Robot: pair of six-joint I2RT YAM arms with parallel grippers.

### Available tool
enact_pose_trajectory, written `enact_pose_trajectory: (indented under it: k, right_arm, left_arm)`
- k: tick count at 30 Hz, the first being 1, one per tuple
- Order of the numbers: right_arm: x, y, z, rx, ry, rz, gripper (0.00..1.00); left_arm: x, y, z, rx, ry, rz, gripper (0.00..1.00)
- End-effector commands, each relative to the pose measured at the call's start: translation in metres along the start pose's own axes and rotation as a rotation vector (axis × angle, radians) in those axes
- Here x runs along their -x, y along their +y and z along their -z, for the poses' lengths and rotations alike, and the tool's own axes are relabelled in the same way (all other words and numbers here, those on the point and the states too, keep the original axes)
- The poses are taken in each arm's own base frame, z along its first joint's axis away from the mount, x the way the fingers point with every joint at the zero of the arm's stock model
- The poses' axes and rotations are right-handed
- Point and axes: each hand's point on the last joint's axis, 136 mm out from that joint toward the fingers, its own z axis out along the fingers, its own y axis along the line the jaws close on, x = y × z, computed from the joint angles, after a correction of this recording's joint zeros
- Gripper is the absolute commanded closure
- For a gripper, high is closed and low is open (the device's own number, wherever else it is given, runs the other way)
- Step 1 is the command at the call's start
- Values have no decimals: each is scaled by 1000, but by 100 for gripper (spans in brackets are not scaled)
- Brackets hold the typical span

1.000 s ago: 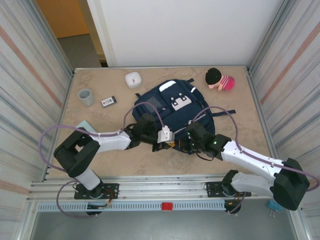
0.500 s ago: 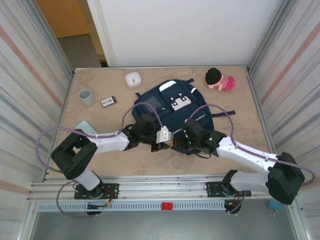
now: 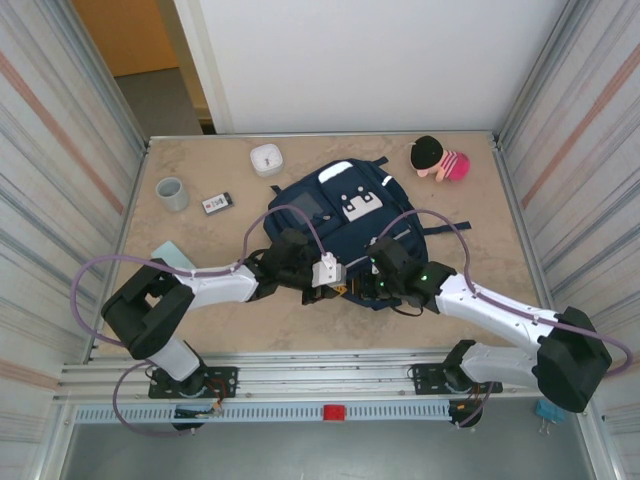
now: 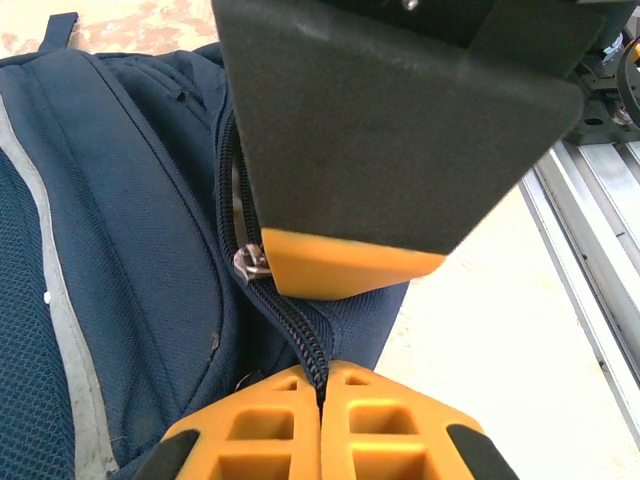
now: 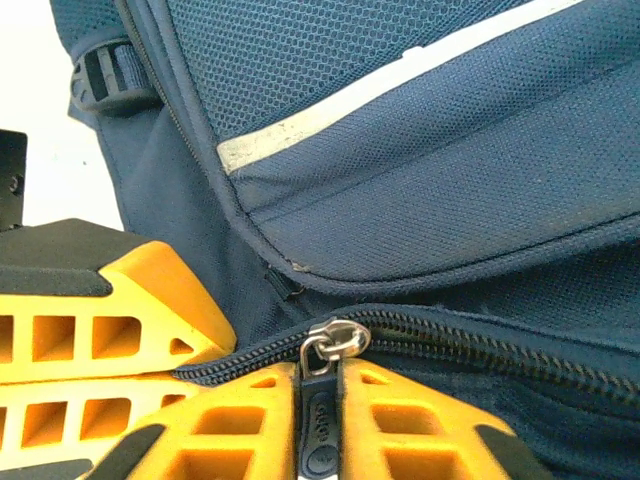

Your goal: Pack the student bag

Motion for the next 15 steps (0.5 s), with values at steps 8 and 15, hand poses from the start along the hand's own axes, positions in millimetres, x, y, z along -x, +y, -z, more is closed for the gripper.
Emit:
enact_pose_trajectory:
  k: [8, 15]
  right_arm:
    - [-3, -6, -12, -152, 56, 52, 83]
    - [2, -36, 1, -321, 48, 34, 91]
  left_arm:
    - [33, -1, 9, 0, -94, -58, 100]
    - [29, 0, 13, 16, -75, -59, 100]
